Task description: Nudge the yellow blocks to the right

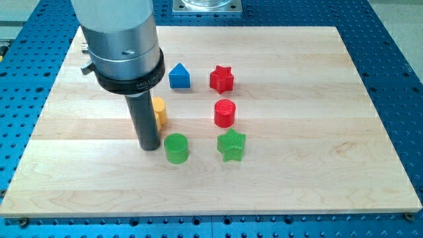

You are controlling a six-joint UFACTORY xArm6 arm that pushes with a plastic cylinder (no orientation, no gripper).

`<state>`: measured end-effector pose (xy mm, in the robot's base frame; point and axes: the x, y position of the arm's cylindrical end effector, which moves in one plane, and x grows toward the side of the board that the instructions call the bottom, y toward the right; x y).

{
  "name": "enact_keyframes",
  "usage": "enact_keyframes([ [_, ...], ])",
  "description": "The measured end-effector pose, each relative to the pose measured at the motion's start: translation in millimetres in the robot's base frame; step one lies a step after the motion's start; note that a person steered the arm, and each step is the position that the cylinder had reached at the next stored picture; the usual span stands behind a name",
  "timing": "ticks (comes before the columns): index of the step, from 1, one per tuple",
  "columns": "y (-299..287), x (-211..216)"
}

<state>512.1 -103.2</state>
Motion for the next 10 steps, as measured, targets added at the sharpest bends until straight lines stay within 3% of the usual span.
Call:
enact_keyframes([
  [3, -65, 0],
  [6, 7, -56],
  [7, 8, -57],
  [10, -76, -42],
])
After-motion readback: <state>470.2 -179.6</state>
